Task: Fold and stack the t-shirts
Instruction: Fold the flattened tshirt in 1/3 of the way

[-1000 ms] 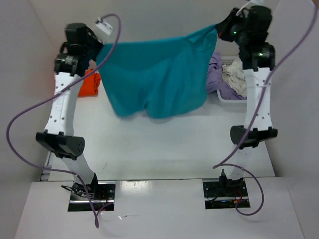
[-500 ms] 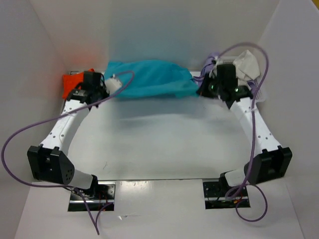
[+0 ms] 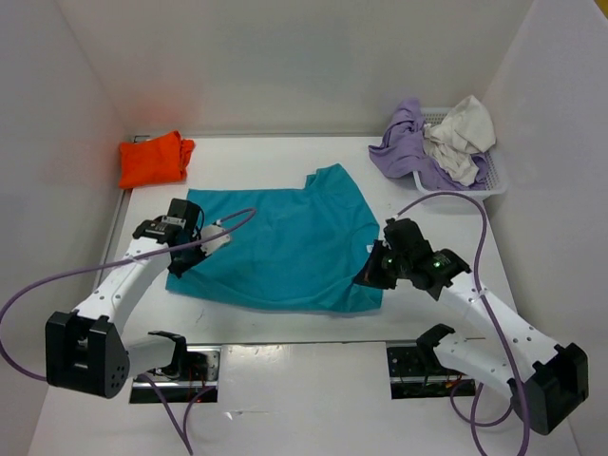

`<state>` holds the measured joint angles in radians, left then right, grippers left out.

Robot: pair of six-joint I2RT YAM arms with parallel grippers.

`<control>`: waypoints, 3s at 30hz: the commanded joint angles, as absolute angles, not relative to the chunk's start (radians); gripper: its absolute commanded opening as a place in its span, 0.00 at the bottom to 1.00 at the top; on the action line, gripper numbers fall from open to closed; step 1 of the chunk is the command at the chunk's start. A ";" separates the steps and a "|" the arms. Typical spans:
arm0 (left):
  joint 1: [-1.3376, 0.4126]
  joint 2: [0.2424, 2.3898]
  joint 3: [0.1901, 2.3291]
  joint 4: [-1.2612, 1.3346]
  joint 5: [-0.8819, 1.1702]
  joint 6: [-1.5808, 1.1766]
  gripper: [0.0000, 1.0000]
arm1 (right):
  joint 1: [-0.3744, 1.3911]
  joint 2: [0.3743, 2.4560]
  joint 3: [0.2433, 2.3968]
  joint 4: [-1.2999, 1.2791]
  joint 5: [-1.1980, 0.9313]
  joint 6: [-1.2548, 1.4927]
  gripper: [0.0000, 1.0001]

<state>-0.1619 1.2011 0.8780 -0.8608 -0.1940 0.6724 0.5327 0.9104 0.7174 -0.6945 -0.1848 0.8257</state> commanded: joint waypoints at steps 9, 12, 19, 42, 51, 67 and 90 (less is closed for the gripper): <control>-0.120 1.181 0.847 -0.890 -0.173 0.571 0.00 | 0.541 1.208 0.873 -0.647 -0.091 0.761 0.00; -0.091 1.268 0.868 -0.830 -0.195 0.560 0.00 | 0.497 1.362 0.963 -0.614 -0.049 0.671 0.00; -0.023 1.376 0.925 -0.750 -0.206 0.474 0.00 | 0.426 1.591 1.152 -0.554 -0.020 0.534 0.00; -0.014 1.637 1.022 -0.594 -0.299 0.433 0.61 | 0.350 1.800 1.335 -0.560 -0.017 0.394 0.58; 0.021 1.430 0.997 -0.781 -0.256 0.462 0.75 | 0.350 1.341 0.941 -0.662 0.011 0.712 0.60; 0.021 1.663 0.900 -0.680 -0.212 0.492 0.69 | 0.330 1.483 0.808 -0.589 -0.101 0.756 0.37; 0.021 1.686 0.902 -0.684 -0.281 0.496 0.59 | 0.249 1.505 0.893 -0.724 -0.058 0.762 0.49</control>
